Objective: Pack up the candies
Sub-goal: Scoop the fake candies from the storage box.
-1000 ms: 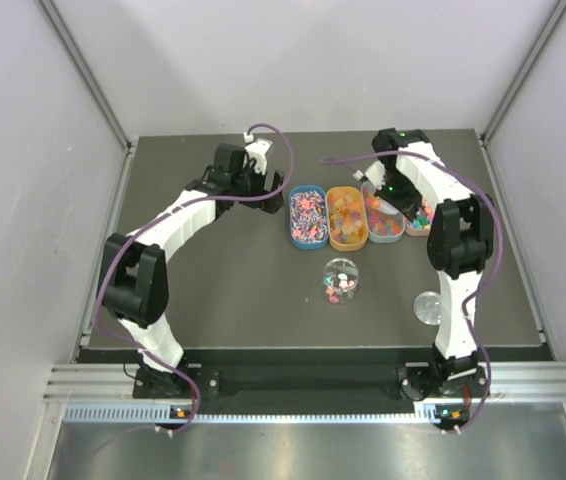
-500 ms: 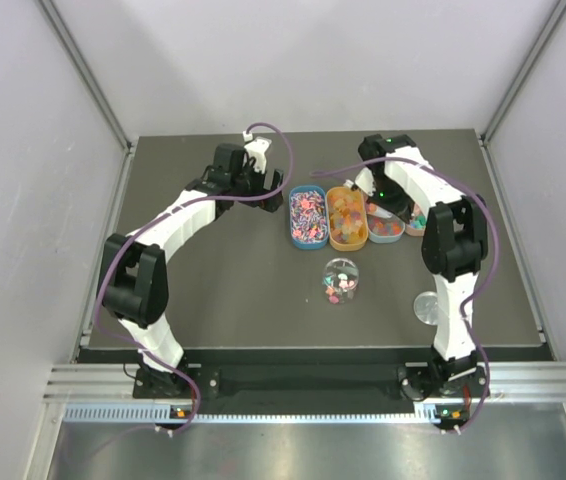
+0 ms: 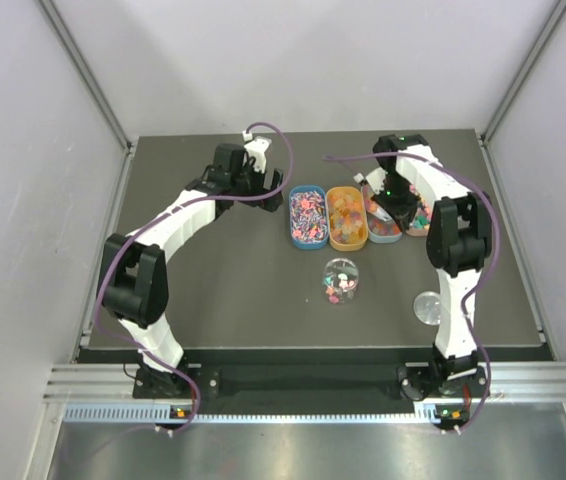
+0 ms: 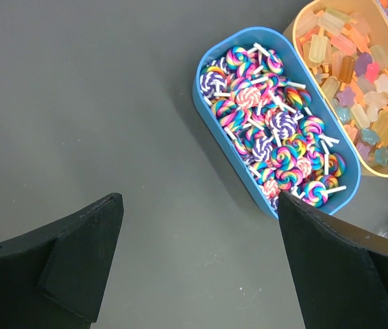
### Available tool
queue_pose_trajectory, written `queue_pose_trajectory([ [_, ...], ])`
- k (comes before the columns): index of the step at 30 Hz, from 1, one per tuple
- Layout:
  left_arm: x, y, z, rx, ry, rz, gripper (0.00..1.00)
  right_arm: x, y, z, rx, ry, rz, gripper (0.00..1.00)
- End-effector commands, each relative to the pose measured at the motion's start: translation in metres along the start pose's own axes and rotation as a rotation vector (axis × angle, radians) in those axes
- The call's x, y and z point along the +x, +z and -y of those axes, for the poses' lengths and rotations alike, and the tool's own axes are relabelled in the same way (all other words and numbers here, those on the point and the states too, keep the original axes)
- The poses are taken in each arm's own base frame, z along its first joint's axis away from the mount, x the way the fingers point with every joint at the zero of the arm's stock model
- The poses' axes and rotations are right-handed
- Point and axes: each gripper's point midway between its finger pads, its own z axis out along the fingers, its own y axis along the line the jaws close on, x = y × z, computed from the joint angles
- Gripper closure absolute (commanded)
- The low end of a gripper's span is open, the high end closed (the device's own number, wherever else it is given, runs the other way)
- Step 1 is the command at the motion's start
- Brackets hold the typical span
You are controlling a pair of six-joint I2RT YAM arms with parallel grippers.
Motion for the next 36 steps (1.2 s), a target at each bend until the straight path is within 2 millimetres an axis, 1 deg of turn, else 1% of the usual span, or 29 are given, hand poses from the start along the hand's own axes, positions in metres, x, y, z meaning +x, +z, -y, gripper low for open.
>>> queue_pose_trajectory([
  [1,-0.034,-0.015,-0.001,-0.016,0.032,0.085,0.01,0.005,0.005,-0.032,-0.168,-0.014,-0.070,1.00],
  [3,-0.033,-0.015,-0.002,-0.017,0.030,0.081,0.01,0.003,0.009,-0.030,-0.170,-0.011,-0.074,1.00],
  [4,-0.032,-0.014,0.000,-0.011,0.029,0.077,0.01,0.001,0.010,-0.034,-0.192,-0.009,-0.063,1.00],
  [6,-0.029,-0.012,0.000,-0.006,0.018,0.074,0.01,-0.001,0.011,-0.035,-0.206,-0.004,-0.059,1.00],
  [8,-0.028,-0.011,0.002,0.003,0.014,0.072,0.02,-0.005,0.008,-0.035,-0.213,0.000,-0.037,1.00],
  [12,-0.025,-0.011,0.003,0.007,0.013,0.068,0.01,-0.016,0.004,-0.028,-0.210,0.013,0.007,1.00],
  [15,-0.023,-0.010,0.002,0.007,0.012,0.065,0.01,-0.024,-0.004,-0.027,-0.215,0.020,0.055,1.00],
  [20,-0.024,-0.008,0.003,0.010,0.013,0.066,0.01,-0.021,-0.016,-0.029,-0.213,0.024,0.086,1.00],
  [24,-0.025,-0.005,0.005,0.024,0.005,0.068,0.01,-0.010,-0.027,-0.029,-0.204,0.029,0.101,1.00],
  [27,-0.027,-0.003,0.007,0.037,-0.001,0.069,0.01,-0.006,-0.032,-0.026,-0.211,0.040,0.127,1.00],
  [32,-0.030,-0.001,0.008,0.043,0.002,0.070,0.01,-0.003,-0.030,-0.020,-0.227,0.050,0.143,1.00],
  [34,-0.033,-0.002,0.008,0.038,0.007,0.075,0.01,-0.003,-0.026,-0.018,-0.237,0.052,0.148,1.00],
  [35,-0.032,-0.001,0.007,0.036,0.009,0.071,0.01,-0.006,-0.025,-0.016,-0.232,0.049,0.162,1.00],
  [36,-0.031,0.000,0.006,0.033,0.011,0.066,0.01,-0.004,-0.022,-0.016,-0.235,0.046,0.157,1.00],
])
